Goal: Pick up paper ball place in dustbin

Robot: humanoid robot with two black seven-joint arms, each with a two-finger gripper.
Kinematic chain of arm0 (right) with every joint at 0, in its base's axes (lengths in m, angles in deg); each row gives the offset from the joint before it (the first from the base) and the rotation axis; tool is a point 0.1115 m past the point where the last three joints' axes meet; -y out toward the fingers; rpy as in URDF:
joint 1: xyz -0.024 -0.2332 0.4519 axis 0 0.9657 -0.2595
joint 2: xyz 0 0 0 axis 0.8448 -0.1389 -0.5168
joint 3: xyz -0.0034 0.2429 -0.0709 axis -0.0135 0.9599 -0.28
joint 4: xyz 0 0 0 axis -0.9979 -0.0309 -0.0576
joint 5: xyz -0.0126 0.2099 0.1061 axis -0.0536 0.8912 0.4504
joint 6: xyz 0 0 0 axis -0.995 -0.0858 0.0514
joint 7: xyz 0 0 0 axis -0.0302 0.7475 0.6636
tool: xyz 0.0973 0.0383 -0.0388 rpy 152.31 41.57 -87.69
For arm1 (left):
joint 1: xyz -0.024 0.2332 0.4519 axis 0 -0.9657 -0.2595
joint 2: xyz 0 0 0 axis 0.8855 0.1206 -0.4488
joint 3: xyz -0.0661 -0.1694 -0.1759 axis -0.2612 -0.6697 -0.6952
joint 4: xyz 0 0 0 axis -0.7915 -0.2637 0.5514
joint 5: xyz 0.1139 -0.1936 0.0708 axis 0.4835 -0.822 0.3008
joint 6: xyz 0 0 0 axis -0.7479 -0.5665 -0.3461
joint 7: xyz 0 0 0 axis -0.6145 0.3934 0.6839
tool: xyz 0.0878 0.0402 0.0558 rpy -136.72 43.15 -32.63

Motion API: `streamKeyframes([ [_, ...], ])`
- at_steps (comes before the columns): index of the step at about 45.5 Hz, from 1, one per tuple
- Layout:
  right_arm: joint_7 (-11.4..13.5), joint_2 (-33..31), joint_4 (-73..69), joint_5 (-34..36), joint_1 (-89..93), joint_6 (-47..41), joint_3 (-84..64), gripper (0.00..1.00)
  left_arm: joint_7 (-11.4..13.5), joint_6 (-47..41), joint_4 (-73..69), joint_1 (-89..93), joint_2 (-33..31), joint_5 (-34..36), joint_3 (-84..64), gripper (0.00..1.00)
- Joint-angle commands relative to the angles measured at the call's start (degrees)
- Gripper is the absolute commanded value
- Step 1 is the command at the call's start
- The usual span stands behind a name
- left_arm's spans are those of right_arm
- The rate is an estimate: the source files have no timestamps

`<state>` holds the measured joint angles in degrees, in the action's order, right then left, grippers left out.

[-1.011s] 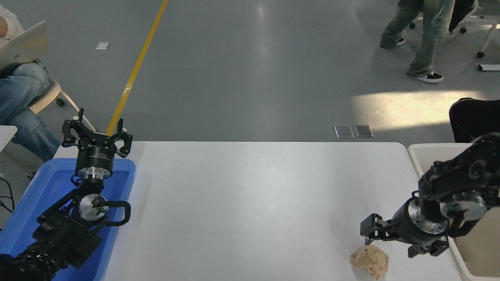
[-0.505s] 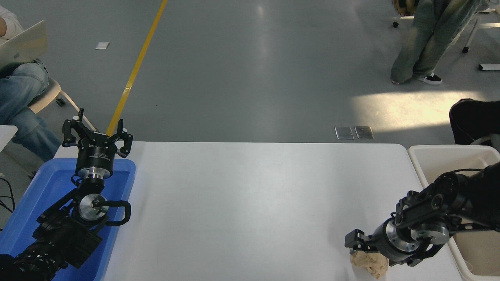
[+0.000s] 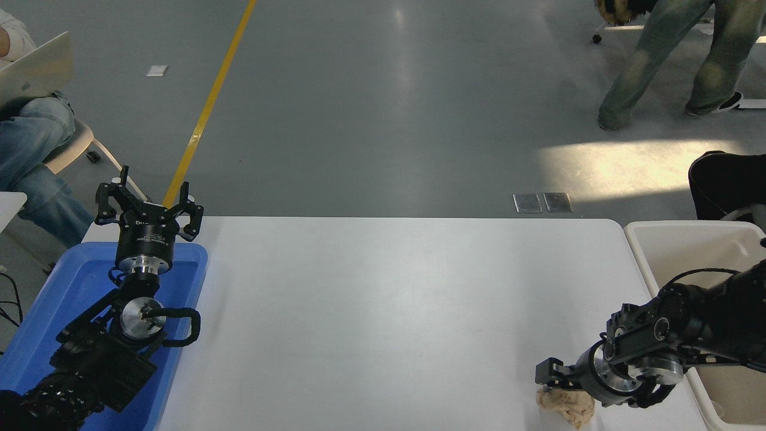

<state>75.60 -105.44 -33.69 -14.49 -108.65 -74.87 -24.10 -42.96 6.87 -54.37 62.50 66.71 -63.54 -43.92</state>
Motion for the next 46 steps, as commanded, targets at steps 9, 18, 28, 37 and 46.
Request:
streamKeyframes([
  [9,-0.3,1.0,1.1,-2.8,1.6,-1.3,0.2,0.59,0.0,0.0,0.0,0.0,0.0,0.0,0.0,0.99],
  [18,-0.5,1.6,-1.1,-2.7,0.4,-5.9,0.7,0.0,0.0,0.0,0.0,0.0,0.0,0.0,0.0,0.99],
  [28,-0.5,0.7,-3.1,-2.6,-2.6,-7.1,0.7,0.0,0.0,0.0,0.0,0.0,0.0,0.0,0.0,0.99],
  [37,-0.5,-3.2,-9.1,-2.6,-9.1,-7.9,0.6,0.0,0.0,0.0,0.0,0.0,0.0,0.0,0.0,0.99],
  [46,-0.5,-9.9,-19.2,-2.6,-22.3,-11.0,-0.2,0.0,0.0,0.0,0.0,0.0,0.0,0.0,0.0,0.99],
])
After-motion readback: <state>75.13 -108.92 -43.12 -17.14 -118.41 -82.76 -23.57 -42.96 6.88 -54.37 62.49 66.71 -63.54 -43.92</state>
